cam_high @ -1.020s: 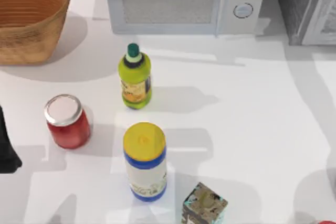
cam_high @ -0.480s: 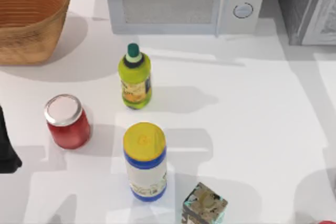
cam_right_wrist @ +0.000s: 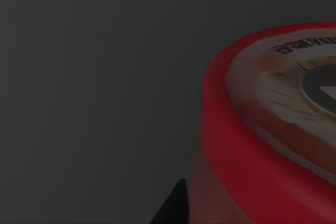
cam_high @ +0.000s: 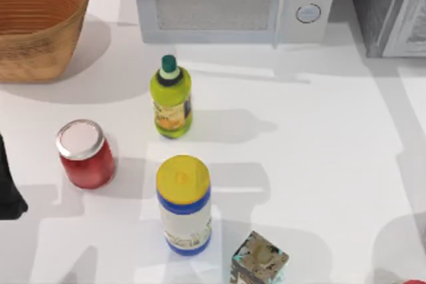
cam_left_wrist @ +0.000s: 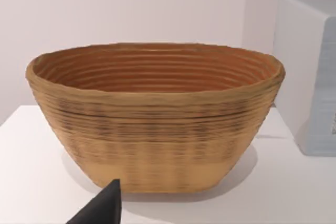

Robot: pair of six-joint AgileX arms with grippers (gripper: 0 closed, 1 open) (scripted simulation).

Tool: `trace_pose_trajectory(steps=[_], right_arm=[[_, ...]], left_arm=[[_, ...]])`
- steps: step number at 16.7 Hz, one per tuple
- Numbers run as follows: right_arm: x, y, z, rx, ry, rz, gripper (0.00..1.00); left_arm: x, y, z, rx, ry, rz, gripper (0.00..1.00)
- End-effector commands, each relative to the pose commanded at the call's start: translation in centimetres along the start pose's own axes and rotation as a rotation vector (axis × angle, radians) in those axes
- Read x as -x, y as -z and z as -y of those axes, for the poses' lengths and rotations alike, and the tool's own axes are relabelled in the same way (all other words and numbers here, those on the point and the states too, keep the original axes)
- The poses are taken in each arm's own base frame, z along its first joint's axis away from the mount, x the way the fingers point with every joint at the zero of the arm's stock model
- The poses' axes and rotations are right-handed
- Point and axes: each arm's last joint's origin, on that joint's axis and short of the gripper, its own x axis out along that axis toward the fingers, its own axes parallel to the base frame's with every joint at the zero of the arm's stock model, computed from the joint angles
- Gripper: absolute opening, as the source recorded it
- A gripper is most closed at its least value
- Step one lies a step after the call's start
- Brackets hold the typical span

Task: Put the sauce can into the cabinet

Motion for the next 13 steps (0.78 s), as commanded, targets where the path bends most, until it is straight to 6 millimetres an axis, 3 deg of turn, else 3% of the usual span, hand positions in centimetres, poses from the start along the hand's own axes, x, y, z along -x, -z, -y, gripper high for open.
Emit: trace_pose_trajectory(steps=[3,13], right_arm=[[0.00,0.00,0.00,0.000,0.000,0.000,0.00],[0.00,0.00,0.00,0.000,0.000,0.000,0.75]], left_arm=[[0.00,0.00,0.00,0.000,0.000,0.000,1.00],[0.00,0.00,0.00,0.000,0.000,0.000,1.00]])
